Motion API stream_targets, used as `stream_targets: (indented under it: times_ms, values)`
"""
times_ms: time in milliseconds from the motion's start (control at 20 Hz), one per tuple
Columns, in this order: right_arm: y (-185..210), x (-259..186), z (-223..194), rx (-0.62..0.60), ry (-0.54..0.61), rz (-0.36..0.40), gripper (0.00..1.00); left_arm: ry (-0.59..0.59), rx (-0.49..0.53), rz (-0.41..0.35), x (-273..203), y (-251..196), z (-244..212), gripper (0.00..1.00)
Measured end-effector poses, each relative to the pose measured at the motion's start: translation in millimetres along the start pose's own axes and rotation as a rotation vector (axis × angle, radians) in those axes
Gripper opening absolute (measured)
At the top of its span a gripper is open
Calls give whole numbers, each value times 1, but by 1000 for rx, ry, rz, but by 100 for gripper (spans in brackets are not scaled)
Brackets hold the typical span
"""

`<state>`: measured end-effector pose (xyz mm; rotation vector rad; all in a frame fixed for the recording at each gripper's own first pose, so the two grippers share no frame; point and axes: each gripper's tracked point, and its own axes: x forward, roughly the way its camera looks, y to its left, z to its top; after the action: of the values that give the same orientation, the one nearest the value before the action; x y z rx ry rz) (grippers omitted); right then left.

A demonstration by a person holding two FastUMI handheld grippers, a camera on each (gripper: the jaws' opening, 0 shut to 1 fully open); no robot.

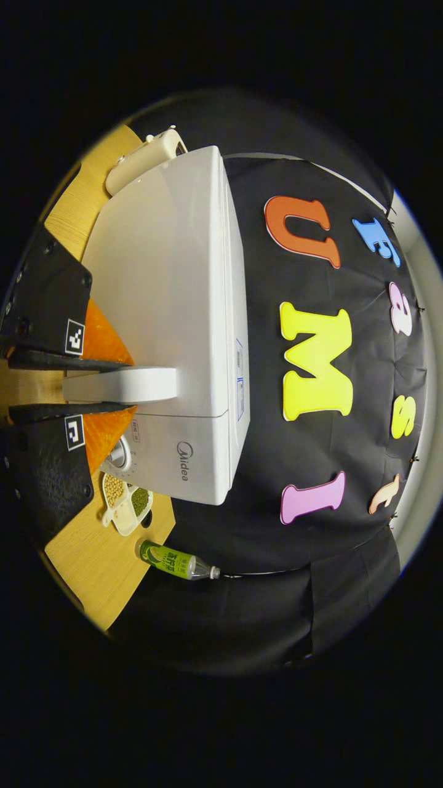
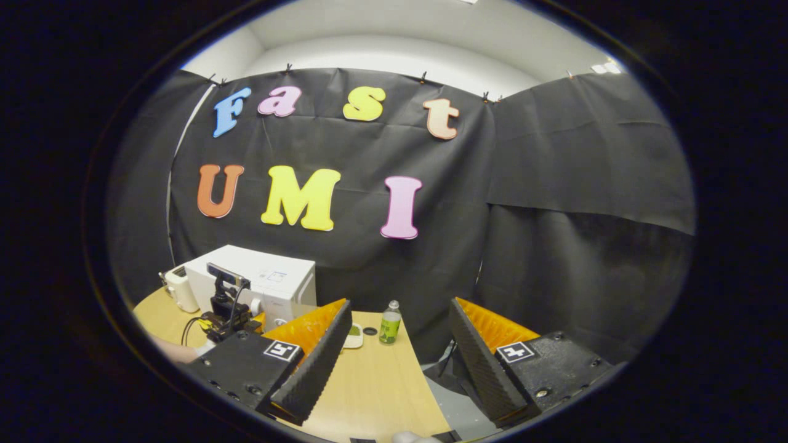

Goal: Open the microwave oven with the left hand, put the food in, and close the microwave oven.

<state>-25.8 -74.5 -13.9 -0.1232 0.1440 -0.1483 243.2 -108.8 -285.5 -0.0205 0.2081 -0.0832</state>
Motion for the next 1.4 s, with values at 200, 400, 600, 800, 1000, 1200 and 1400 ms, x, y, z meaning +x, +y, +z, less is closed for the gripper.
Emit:
stream_targets:
  times_ms: [200,400,600,800,1000,1200,1400]
  values:
    - [5,0,4,2,-4,6,100,-3,-3,0,-1,1,0,13]
    - [14,-3,8,2,-8,20,100,3,-11,-28,-3,-1,0,11]
    - [21,-2,11,-4,-13,34,100,9,-5,-48,-7,-2,-1,11]
    - [23,0,12,-9,-16,43,100,8,14,-53,-11,-2,0,11]
    - [19,1,11,-20,-13,46,100,1,7,-48,-12,-3,0,10]
    - [14,-1,9,-30,-5,47,100,1,-5,-49,-14,-3,2,10]
    - [13,-3,11,-43,-15,57,100,-25,44,-51,-39,-4,-2,9]
